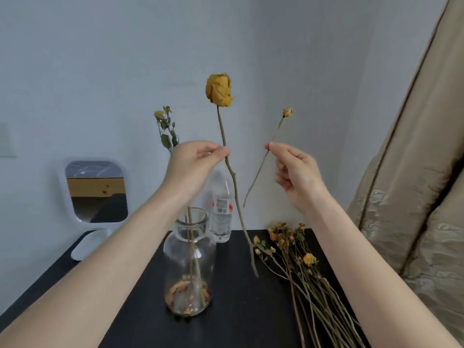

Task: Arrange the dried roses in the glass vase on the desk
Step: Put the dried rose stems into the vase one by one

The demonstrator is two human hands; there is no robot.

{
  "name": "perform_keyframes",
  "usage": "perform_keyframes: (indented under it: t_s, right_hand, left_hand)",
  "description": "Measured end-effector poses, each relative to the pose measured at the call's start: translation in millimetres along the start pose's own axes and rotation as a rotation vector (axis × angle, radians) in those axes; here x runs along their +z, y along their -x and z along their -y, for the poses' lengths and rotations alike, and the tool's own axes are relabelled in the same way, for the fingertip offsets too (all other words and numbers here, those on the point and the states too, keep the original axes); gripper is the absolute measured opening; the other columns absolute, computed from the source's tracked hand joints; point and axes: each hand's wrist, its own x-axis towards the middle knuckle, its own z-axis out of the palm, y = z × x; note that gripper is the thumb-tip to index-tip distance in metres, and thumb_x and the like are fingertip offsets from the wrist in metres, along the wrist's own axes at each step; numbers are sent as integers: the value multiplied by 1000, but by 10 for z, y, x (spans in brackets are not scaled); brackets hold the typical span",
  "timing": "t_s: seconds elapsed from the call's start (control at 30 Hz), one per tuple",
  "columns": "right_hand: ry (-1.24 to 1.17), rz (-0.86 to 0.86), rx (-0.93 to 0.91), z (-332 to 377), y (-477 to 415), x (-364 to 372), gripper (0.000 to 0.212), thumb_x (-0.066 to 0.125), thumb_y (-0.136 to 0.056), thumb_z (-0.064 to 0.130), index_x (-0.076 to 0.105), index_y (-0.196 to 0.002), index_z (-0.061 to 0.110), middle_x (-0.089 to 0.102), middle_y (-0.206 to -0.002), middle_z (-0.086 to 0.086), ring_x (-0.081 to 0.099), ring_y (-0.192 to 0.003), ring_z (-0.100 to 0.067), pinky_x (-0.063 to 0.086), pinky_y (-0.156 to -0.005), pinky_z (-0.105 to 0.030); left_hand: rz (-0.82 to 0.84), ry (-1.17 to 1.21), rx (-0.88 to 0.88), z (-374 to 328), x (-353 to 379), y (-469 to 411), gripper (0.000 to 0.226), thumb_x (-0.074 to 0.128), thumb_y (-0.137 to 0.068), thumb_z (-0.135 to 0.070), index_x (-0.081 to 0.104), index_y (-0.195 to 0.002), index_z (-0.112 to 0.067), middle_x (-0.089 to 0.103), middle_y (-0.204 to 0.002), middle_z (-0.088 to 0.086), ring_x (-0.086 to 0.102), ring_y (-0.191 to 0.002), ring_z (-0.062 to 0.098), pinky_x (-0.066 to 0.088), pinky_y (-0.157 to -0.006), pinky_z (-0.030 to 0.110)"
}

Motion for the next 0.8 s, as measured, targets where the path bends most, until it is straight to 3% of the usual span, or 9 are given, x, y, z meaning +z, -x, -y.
perform_keyframes:
  t_s: [0.1, 0.17, 0.4, 0.5, 0.6, 0.8]
  right_hand:
    - [-66, 41, -24, 91, -66, 270, 9, 63, -87, 17, 71, -83, 14, 33, -44, 8, 22, -42, -9, 18, -41, -20]
    - [-105, 58, -26, 125, -98, 427, 9, 63, -87, 16, 70, -83, 14, 31, -44, 8, 20, -43, -10, 16, -42, -21]
    - [-118, 107, -46, 132, -155, 766, 8, 63, -87, 17, 71, -85, 15, 32, -42, 10, 22, -39, -8, 20, -38, -18]
    - [-84, 100, -32, 58, -147, 808, 8, 64, -86, 16, 71, -83, 16, 33, -41, 11, 23, -37, -7, 21, -38, -17]
    - [-66, 93, 1, -34, -126, 805, 8, 65, -85, 15, 72, -83, 16, 34, -41, 11, 23, -37, -7, 22, -37, -17]
    - [20, 114, 81, -255, -62, 781, 8, 66, -85, 16, 73, -87, 15, 34, -42, 11, 23, -39, -8, 23, -39, -18]
  left_hand:
    - [-126, -27, 55, -200, -302, -129, 15, 59, -88, -20, 70, -88, -11, 57, -42, -21, 46, -40, -11, 31, -47, 4]
    - [-183, -53, 88, -322, -472, -204, 15, 58, -88, -20, 70, -86, -11, 52, -39, -23, 46, -42, -11, 30, -44, 2]
    - [-310, -206, 221, -553, -881, -370, 14, 58, -88, -26, 69, -83, -21, 63, -75, -12, 52, -61, -10, 37, -59, 11]
    - [-310, -252, 224, -491, -925, -390, 13, 58, -88, -25, 68, -82, -20, 69, -87, 8, 55, -72, 4, 40, -67, 18]
    - [-292, -279, 215, -388, -918, -388, 14, 58, -88, -24, 69, -82, -17, 67, -95, 27, 54, -79, 17, 39, -69, 14]
    - [-243, -302, 132, -74, -815, -341, 13, 60, -87, -23, 70, -83, -15, 69, -96, 20, 56, -80, 16, 40, -65, 13]
